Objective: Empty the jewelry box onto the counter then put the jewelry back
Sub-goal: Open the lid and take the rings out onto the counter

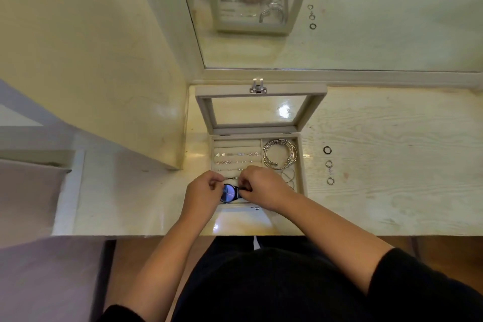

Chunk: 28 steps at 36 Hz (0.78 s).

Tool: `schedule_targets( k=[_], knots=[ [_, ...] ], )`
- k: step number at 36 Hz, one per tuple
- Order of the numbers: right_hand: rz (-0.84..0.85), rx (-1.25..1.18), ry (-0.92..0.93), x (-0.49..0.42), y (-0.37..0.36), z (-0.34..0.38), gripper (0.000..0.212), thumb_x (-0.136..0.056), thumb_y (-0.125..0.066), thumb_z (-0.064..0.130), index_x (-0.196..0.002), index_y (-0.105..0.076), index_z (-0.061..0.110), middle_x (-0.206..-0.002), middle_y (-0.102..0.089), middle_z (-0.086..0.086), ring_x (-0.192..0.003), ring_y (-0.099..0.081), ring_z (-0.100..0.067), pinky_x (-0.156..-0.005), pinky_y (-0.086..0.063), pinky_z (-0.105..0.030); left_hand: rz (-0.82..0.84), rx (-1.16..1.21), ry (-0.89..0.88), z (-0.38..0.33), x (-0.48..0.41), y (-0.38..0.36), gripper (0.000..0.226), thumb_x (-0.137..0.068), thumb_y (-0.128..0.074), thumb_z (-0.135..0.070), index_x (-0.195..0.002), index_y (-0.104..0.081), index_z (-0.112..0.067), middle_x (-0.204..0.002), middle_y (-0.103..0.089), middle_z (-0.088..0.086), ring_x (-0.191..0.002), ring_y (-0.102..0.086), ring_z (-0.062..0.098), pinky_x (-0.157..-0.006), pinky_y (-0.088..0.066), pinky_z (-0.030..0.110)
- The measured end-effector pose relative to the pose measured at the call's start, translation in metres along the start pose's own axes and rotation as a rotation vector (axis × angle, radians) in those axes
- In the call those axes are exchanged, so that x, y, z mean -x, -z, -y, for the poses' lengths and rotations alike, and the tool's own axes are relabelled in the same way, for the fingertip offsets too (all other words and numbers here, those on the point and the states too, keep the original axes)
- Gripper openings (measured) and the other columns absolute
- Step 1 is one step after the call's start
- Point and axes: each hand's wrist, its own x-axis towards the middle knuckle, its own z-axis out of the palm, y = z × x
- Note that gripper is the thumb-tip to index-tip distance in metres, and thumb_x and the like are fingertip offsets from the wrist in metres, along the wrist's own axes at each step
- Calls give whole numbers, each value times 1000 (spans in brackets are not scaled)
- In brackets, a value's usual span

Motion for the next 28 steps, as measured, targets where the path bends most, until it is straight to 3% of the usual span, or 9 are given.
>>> schedule_targets(
  k=[4,12,19,23,28],
  knots=[
    [-3,92,39,0,-4,4,25,-84,-59,27,-103,-59,11,-106,-58,-7,-98,-55,-25,-67,-34,-26,6,-44,-14,5,-1,2,20,-86,-52,-1,-98,-67,-7,-86,-62,1,-82,-56,15,-77,-43,22],
    [-5,195,63,0,-7,10,32,-83,-60,33,-104,-57,9,-106,-56,-9,-101,-55,-28,-71,-40,-31,38,-103,-60,14,-3,4,24,-86,-50,-4,-102,-67,-11,-91,-61,1,-78,-53,11,-76,-40,19],
    [-37,88,14,-1,-9,11,32,-83,-63,34,-104,-58,11,-106,-57,-6,-98,-56,-25,-69,-37,-28,15,-95,-72,18,-6,5,18,-86,-50,-6,-98,-62,-14,-69,-53,-11,-63,-49,1,-56,-35,7],
    [-76,28,-15,-7,-9,17,31,-87,-59,31,-111,-58,11,-114,-57,-7,-105,-55,-25,-79,-42,-31,-12,-99,-80,18,-7,4,17,-87,-50,-6,-100,-59,-11,-69,-51,-10,-63,-48,1,-54,-38,5],
    [-108,78,-13,-17,-10,24,25,-91,-51,23,-110,-58,9,-114,-56,-9,-105,-55,-28,-76,-42,-32,-24,-94,-85,17,-7,5,21,-88,-48,-6,-107,-55,-9,-67,-46,-9,-63,-46,2,-53,-37,7]
  ],
)
